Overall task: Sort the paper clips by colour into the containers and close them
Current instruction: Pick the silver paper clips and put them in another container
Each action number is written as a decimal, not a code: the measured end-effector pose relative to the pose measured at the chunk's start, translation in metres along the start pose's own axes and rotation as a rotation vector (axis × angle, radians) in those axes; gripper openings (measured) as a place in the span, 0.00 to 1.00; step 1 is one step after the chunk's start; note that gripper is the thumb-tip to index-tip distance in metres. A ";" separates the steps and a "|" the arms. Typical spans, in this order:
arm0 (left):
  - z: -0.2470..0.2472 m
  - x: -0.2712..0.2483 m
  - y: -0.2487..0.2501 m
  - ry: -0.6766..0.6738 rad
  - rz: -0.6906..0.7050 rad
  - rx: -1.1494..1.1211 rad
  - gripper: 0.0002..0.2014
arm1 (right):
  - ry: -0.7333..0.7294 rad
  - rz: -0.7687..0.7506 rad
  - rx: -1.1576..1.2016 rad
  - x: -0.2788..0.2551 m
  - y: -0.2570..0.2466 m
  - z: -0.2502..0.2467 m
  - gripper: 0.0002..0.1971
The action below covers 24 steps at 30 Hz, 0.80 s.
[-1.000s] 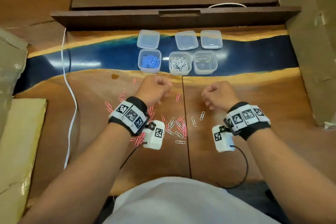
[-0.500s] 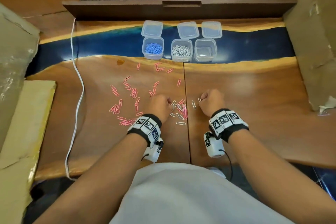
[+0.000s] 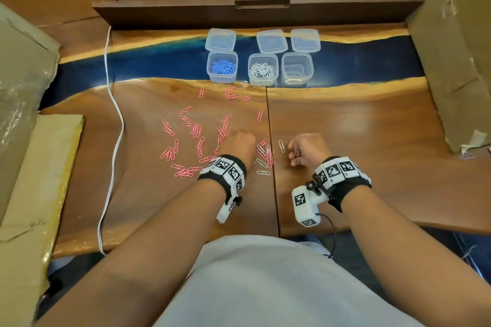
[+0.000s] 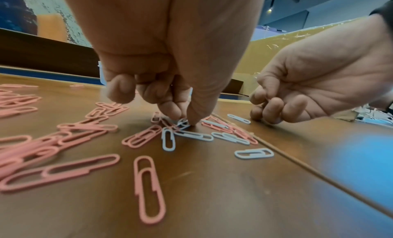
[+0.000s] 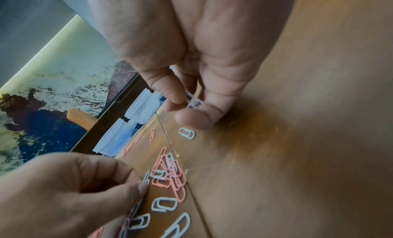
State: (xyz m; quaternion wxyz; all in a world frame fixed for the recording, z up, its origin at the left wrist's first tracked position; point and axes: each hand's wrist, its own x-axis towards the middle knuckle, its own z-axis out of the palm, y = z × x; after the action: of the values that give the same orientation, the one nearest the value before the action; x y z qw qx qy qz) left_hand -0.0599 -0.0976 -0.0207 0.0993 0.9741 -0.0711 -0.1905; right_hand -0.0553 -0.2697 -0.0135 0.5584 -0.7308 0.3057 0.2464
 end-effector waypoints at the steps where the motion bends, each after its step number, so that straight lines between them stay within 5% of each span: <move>1: 0.000 -0.001 0.000 0.010 0.018 0.023 0.07 | 0.007 -0.003 -0.003 0.001 0.001 0.000 0.13; 8: 0.002 0.006 -0.006 -0.067 -0.030 -0.082 0.04 | 0.148 -0.298 -0.566 0.000 0.007 0.015 0.03; 15: 0.003 0.006 -0.008 -0.102 -0.044 -0.145 0.06 | 0.113 -0.230 -0.746 0.002 -0.001 0.022 0.10; 19: -0.008 -0.004 -0.011 -0.033 -0.122 -0.428 0.05 | 0.006 -0.254 -0.837 -0.001 -0.004 0.024 0.11; 22: -0.018 -0.015 -0.021 0.005 -0.225 -0.847 0.06 | -0.056 -0.255 -0.664 -0.006 -0.002 0.020 0.10; 24: -0.022 -0.022 -0.029 -0.054 -0.298 -1.106 0.05 | -0.118 -0.144 -0.254 -0.008 -0.001 0.018 0.07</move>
State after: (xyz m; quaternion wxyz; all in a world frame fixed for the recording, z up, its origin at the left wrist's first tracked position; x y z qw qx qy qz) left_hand -0.0682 -0.0619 0.0006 0.5645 0.7714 0.1746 -0.2363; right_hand -0.0606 -0.2507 -0.0124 0.4947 -0.7998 0.1858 0.2848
